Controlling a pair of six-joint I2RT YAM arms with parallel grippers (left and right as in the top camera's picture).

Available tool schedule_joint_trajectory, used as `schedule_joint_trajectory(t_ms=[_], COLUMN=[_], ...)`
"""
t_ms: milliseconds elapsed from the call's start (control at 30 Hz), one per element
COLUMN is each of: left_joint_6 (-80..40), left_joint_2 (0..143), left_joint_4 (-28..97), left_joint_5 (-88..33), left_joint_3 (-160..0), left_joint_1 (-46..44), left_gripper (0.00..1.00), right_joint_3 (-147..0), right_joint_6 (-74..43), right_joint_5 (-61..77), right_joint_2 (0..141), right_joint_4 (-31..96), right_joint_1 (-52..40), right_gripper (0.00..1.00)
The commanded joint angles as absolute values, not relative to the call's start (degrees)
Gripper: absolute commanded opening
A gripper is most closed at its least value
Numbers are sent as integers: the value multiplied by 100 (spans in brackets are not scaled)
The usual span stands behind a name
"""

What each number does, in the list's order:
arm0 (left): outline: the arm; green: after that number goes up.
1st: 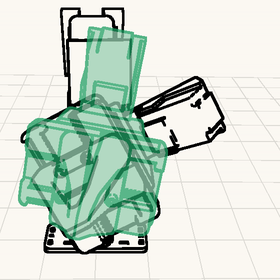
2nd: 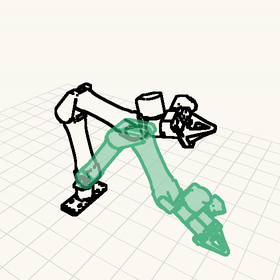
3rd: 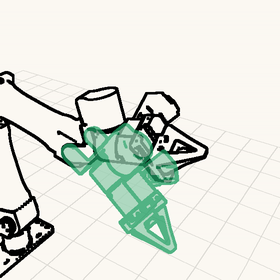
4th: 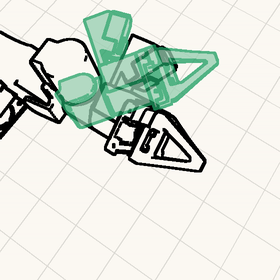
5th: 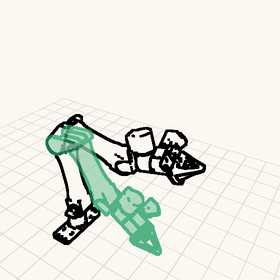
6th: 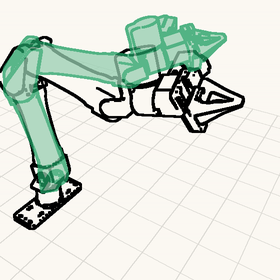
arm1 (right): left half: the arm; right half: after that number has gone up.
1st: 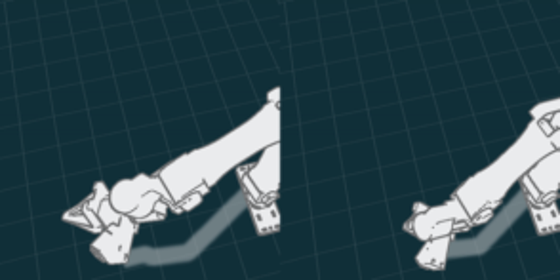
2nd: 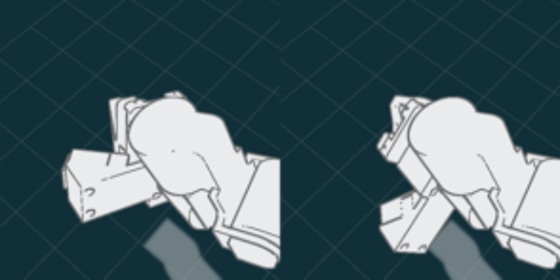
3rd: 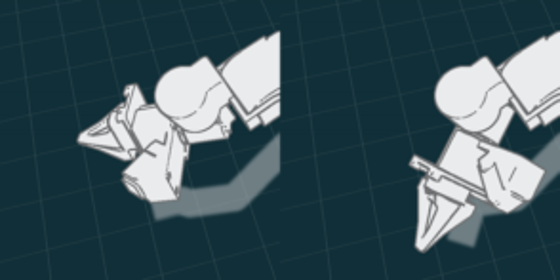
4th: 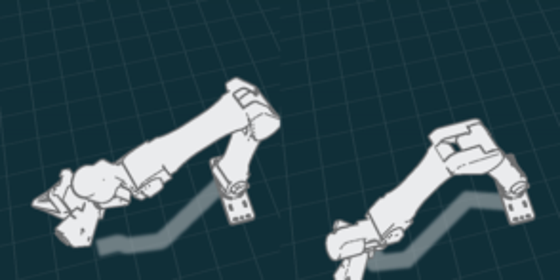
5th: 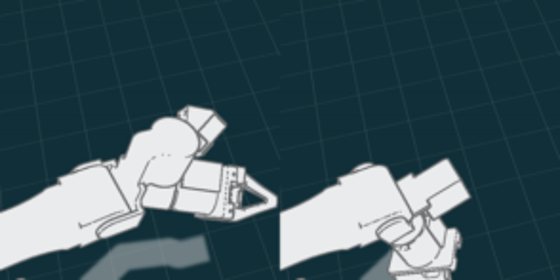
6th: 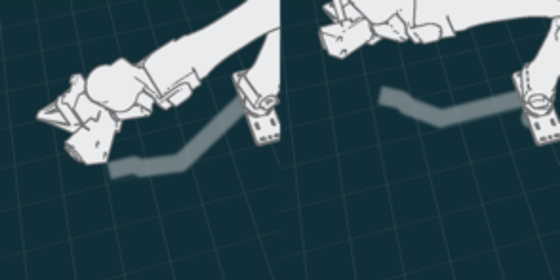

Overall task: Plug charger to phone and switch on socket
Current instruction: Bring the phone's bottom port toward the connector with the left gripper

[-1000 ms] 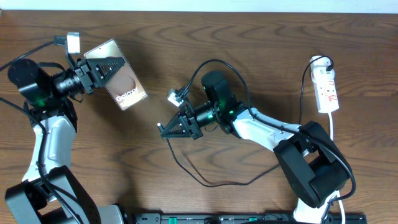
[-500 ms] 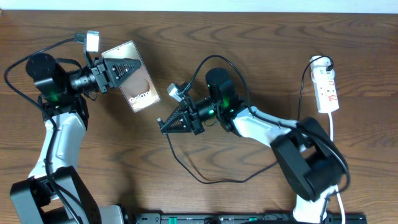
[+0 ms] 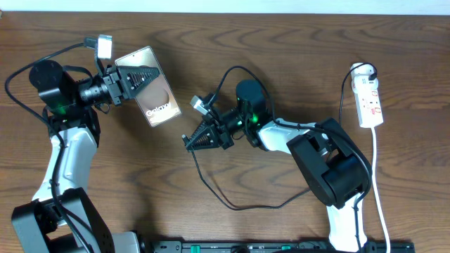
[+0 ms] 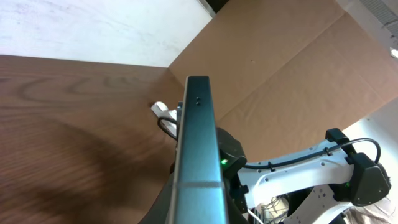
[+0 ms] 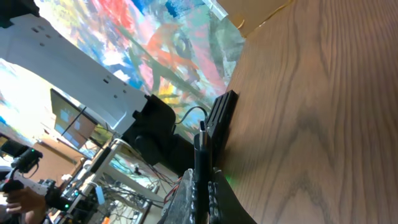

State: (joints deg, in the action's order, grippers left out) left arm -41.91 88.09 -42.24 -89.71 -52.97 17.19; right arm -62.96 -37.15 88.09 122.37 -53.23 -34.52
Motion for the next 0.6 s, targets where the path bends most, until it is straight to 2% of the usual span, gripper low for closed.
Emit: schedule_joint_trajectory(t_ms=[0, 567], left_joint_6=[-4110, -4115], left_joint_2=[8761, 8761], left_joint_4=[-4274, -3601], left_joint_5=[-9004, -8997], left_joint_3=[-5374, -5374], left_joint_1=[1730, 1726], left_gripper=[7, 7], right_joint_3=[-6451, -6617], right_joint_6=[-3986, -4115], right_joint_5=[8930, 8934], right_joint_2=[12250, 12250], right_joint_4=[-5474, -5769], right_joint_1=[-3459, -3459], right_gripper=[1, 1])
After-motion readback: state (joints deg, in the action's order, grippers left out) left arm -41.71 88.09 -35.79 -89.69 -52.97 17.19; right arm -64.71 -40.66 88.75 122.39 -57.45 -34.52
